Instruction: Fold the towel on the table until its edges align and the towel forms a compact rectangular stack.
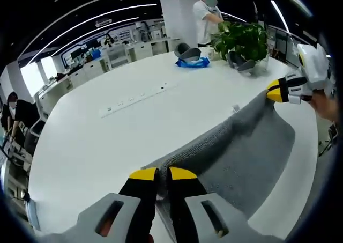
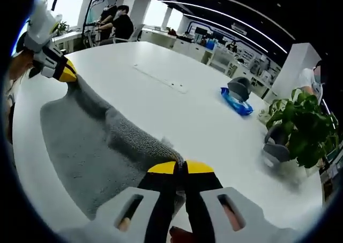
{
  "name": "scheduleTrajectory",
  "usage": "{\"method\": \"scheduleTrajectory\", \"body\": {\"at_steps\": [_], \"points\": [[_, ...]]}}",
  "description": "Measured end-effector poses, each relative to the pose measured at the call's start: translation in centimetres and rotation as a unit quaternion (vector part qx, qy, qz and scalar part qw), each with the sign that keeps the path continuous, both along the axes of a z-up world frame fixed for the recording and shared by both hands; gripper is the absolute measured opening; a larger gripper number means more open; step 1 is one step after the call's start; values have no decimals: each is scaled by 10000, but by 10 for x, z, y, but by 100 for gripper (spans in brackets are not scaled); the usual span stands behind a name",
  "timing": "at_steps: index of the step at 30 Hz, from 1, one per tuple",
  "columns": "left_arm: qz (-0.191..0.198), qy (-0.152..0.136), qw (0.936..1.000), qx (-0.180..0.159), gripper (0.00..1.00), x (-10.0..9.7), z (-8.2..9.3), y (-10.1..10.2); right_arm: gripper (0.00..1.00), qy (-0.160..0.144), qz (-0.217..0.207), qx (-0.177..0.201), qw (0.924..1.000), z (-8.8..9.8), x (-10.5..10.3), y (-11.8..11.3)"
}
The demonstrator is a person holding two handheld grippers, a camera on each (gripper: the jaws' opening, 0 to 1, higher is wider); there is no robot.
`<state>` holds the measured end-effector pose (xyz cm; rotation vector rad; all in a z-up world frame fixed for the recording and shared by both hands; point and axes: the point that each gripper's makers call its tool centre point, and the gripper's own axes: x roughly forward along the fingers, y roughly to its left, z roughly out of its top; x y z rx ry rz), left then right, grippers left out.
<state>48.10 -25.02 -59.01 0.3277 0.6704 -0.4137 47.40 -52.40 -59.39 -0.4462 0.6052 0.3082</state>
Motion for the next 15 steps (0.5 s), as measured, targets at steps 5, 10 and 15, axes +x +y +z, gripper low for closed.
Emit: {"method": "scheduleTrajectory", "body": {"at_steps": [5, 10, 15], "points": [[72, -209, 9996, 158, 11, 3, 5, 4, 10, -98, -63, -27, 9999, 3, -1, -3], [34, -242, 9997, 54, 14, 4, 8, 1, 10, -48, -131, 146, 9998, 6, -12, -4], [-109, -120, 9998, 125, 13, 5, 2, -3, 10, 102, -255, 309, 9991, 4, -37, -3]]}}
